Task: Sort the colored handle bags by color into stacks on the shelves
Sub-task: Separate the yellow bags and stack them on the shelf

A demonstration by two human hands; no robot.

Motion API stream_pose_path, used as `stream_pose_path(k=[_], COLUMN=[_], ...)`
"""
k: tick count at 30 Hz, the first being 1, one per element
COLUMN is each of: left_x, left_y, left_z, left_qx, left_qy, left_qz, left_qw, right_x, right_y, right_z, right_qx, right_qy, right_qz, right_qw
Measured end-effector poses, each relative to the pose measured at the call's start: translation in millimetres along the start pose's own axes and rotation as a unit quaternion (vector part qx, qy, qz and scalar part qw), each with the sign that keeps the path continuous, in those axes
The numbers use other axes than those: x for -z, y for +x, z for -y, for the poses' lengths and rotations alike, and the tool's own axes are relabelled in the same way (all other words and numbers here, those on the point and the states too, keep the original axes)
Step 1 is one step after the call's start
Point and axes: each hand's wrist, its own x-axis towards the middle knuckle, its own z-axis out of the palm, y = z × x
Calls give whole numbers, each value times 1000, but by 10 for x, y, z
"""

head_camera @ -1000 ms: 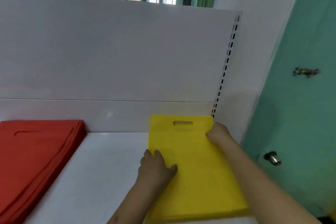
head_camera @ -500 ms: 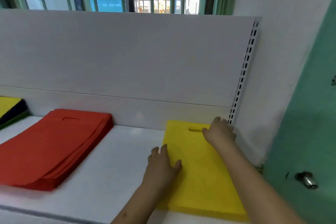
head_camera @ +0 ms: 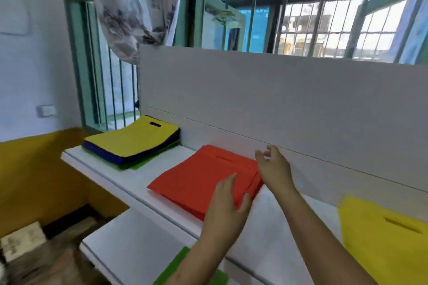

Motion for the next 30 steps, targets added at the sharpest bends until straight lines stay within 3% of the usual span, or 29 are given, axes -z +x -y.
stream_pose_path(k=[7,13,18,23,30], left_x=[1668,2581,3029,3232,3375], left_y=[317,638,1147,1807,2638], left_z=[1101,1809,2394,2978,3693], left_qx=[59,95,101,112,129], left_qy=[13,39,68,117,293], left_qz=[-68,-100,-107,-95,-61], left_qw=[996,990,987,982,945], right_x=[-1663,-2648,-3262,-3763,-4232], right_y=[10,152,574,1227,1649], right_z=[1133,1636,1798,1661,1449], right_qx=[66,88,100,8,-41], right_qy=[21,-17,-95,-232,-375], right_qz=[70,98,109,164,144], right_qw=[995,991,985,959,915])
